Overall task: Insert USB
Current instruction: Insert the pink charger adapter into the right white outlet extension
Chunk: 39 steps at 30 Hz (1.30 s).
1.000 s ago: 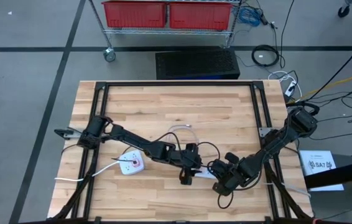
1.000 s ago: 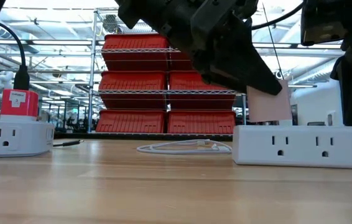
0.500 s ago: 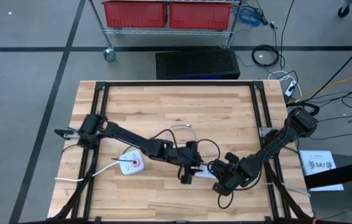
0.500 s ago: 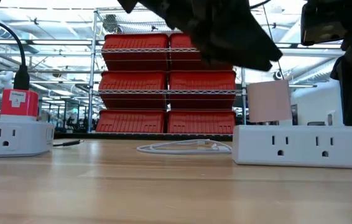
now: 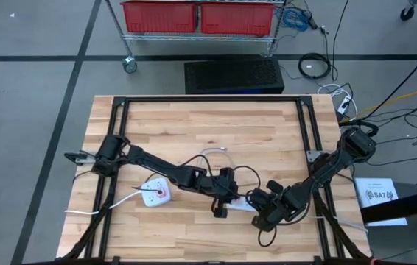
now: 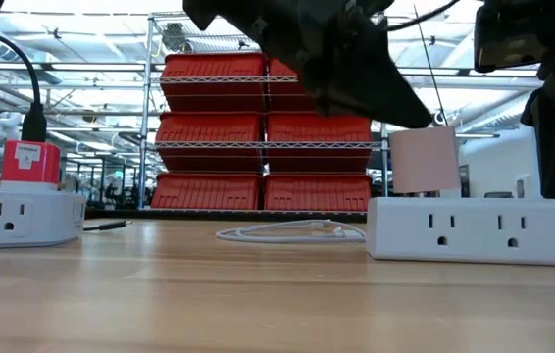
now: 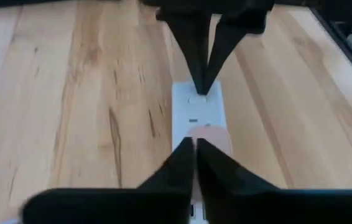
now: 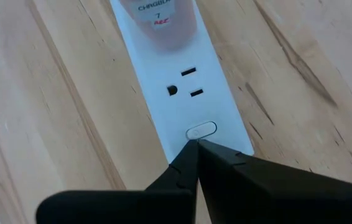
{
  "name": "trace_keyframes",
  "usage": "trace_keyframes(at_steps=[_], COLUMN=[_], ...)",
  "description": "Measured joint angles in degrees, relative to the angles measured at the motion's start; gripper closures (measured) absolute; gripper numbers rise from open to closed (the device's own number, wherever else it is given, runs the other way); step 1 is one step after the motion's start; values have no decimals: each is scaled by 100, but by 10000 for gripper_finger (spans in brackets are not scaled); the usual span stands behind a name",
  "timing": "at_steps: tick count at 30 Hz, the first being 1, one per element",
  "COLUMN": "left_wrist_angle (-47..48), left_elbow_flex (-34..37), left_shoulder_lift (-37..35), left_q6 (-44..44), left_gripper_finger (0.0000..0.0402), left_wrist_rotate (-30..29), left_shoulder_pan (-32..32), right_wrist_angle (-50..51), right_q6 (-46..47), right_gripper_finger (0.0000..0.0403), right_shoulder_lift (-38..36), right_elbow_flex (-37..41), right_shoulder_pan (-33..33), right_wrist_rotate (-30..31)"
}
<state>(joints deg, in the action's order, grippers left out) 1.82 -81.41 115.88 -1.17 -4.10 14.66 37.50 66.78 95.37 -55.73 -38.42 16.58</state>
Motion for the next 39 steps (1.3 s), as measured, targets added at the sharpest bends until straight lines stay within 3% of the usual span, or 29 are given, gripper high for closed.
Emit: trace_keyframes(at_steps=[14, 28, 39], left_wrist_angle=[-218, -300, -590], left_elbow_flex=[-26, 122, 229], left_shoulder_lift=[437, 509, 550], left_q6=[-131, 3, -78], left_gripper_finger=[397, 397, 397], left_wrist_rotate=[-8, -758, -883], left_shoulder_pan=[-55, 161, 259], right_wrist_angle=[-28, -84, -108], right_q6=[2, 2, 0], right_gripper_finger=[403, 403, 403], right_shoulder_lift=[-2, -2, -2], right_elbow_flex=[3, 1, -1], right_shoulder_pan=[-32, -32, -32], right_wrist_rotate=[-14, -9, 2])
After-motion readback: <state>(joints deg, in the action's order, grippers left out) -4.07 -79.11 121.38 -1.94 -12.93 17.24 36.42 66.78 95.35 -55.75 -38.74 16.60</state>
